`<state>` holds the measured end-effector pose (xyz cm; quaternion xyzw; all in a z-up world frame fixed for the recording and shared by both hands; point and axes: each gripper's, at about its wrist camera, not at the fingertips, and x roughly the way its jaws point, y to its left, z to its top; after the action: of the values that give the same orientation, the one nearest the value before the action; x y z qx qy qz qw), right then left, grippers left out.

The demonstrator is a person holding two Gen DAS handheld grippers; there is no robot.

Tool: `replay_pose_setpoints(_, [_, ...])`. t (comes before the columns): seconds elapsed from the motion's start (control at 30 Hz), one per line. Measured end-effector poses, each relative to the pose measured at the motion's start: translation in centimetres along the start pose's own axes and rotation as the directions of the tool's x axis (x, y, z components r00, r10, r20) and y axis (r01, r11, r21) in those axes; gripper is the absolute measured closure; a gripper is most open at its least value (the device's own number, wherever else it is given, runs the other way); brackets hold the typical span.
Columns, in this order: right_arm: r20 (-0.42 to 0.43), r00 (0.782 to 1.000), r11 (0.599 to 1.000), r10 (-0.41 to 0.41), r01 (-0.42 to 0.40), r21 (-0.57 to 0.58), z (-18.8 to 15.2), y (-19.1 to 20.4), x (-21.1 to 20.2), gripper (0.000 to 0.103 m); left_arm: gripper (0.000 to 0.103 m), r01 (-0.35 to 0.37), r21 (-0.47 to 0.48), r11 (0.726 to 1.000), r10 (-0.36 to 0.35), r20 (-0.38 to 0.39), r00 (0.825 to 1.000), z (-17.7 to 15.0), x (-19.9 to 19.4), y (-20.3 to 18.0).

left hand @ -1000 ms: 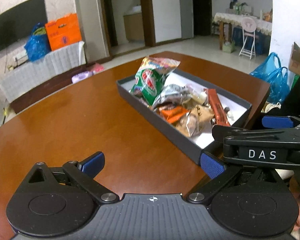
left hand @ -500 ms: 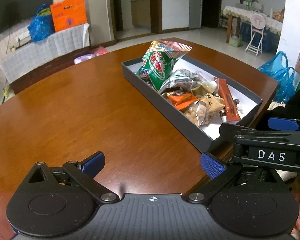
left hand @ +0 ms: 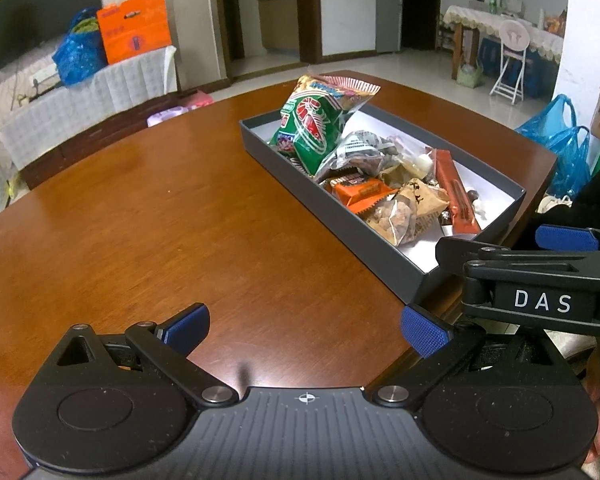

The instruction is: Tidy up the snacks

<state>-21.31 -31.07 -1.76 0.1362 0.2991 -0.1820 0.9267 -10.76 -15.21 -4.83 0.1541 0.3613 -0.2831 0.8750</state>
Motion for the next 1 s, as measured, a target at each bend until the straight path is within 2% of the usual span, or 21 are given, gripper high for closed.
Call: replay_pose_setpoints(1.0, [-0.001, 1.0, 1.0, 0.0, 0.0, -0.001, -0.01, -0.03, 0.07, 0.001, 0.0, 0.006, 0.008, 1.0, -0.006, -0.001, 1.0, -0.07, 0.15, -0.06])
